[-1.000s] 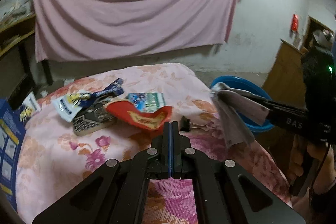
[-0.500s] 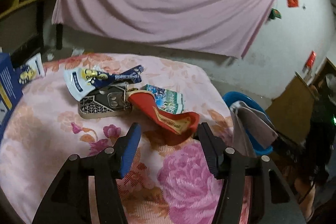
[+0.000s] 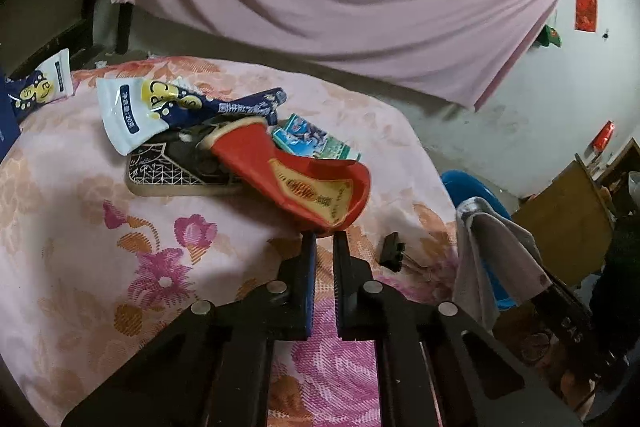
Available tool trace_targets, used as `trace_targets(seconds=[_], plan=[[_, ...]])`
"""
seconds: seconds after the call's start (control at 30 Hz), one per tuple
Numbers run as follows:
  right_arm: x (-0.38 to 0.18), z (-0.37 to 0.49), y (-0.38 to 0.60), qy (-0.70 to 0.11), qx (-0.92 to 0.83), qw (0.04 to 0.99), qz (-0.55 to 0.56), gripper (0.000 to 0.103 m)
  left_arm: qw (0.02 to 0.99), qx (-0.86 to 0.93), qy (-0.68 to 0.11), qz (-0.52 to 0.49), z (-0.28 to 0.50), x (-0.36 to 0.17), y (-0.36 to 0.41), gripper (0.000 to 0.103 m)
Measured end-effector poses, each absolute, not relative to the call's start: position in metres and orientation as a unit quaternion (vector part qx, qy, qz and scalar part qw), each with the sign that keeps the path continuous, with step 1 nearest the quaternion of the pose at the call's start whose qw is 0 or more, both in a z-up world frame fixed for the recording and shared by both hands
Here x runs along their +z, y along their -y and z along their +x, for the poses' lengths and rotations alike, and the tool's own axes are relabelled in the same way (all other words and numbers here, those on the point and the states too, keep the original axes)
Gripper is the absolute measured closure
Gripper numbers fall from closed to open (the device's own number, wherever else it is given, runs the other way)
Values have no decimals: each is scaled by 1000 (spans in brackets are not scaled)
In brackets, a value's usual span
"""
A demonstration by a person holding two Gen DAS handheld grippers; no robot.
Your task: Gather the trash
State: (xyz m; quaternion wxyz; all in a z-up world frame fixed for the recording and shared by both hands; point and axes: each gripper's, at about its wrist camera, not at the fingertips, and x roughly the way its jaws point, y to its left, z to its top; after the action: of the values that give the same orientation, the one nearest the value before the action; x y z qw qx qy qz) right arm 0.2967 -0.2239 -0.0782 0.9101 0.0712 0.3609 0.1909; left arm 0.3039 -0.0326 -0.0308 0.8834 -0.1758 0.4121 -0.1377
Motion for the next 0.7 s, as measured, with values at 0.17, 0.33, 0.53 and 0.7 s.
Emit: trace_targets(seconds=[0.17, 0.33, 0.53, 0.7], plan=[[-78, 297, 223, -362, 188, 911, 68, 71, 890, -140, -395, -181, 295, -27, 25, 71], [-73, 299, 220, -348, 174, 919, 58, 71, 888, -128, -381, -223, 300, -26, 9, 68], [-71, 305, 216, -337, 168, 925, 56, 72, 880, -103, -383, -260, 314, -25, -2, 72], [-72, 309, 214, -340, 173, 923, 56, 72, 876, -87, -389, -271, 319, -25, -6, 92]])
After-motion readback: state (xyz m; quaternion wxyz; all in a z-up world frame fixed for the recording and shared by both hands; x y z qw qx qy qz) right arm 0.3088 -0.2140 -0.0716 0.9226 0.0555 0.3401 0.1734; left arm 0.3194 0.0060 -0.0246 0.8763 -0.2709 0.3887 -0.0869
